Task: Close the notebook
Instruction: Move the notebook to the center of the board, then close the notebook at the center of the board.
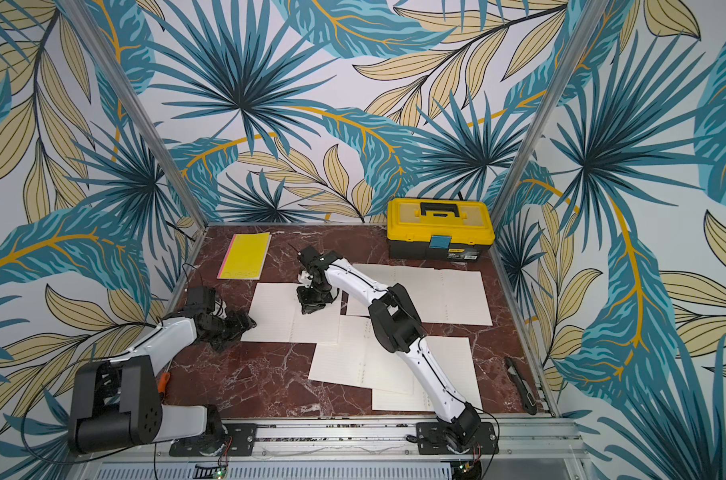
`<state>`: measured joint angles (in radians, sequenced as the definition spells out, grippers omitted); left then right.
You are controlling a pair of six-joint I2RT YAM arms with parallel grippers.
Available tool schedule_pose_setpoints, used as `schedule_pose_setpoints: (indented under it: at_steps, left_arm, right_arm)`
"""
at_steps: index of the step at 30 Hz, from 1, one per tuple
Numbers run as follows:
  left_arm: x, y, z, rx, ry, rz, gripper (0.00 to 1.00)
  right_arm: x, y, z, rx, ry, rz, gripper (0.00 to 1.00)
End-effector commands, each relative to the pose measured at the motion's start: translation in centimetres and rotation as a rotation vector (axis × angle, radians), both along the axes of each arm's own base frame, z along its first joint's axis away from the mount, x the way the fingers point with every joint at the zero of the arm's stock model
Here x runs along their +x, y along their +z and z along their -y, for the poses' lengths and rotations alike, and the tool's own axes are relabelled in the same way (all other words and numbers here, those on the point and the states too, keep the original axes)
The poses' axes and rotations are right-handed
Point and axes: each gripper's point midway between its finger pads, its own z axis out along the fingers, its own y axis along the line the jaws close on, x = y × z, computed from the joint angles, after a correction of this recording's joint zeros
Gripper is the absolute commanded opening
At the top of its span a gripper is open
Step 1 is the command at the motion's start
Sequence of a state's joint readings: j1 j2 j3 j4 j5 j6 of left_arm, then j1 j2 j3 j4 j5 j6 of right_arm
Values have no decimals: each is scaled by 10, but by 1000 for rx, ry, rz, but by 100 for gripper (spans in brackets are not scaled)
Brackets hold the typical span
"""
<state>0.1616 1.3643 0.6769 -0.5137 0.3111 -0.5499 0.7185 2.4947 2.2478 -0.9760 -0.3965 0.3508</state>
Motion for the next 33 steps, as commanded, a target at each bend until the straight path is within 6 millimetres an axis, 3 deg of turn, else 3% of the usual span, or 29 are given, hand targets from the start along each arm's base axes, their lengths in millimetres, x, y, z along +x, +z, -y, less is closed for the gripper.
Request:
schedule_pose_setpoints:
  at_steps: [1,6,20,29,33]
  left_arm:
    - [11,8,-6,17,4,22,83]
    - [19,11,-8,25,-3,29,83]
    - [43,16,-17,54,7,48,83]
    - [62,10,-16,45,-24,65,84]
    - [71,10,-18,51,-38,80,84]
  right_arm:
    - [0,35,-1,42,-1,65,20]
    - [-2,38,-3,60,-13,53,20]
    - [-21,13,-31,90,19,-26,19]
    - [-24,-9,-41,81,2,-47,19]
    - [-19,-26,-34,26,-35,-42,15]
